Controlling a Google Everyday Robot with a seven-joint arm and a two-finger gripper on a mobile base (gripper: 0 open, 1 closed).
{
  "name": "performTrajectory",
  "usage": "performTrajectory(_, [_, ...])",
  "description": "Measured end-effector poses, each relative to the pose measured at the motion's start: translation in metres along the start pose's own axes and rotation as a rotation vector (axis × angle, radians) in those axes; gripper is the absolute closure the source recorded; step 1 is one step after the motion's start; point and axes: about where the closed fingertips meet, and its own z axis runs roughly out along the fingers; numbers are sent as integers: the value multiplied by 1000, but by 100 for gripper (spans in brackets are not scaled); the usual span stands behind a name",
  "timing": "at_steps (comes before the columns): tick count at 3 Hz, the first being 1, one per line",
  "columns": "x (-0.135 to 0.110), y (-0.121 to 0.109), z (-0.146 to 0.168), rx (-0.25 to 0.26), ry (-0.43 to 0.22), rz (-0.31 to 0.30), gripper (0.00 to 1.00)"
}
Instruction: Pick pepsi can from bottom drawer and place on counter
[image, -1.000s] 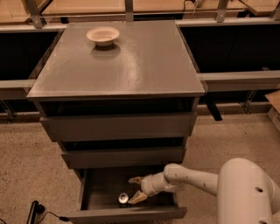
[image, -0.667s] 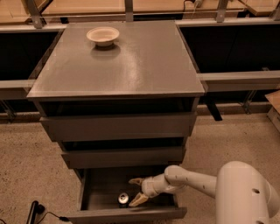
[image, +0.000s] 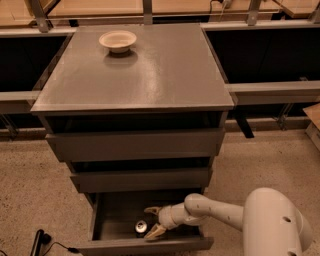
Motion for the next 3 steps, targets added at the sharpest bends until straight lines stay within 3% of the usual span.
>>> performTrajectory(1, [17,-10,27,16,-19,9,36])
performTrajectory(2, [22,-11,26,21,-20,6,36])
performTrajectory(3, [25,-13,30,7,-22,2,45])
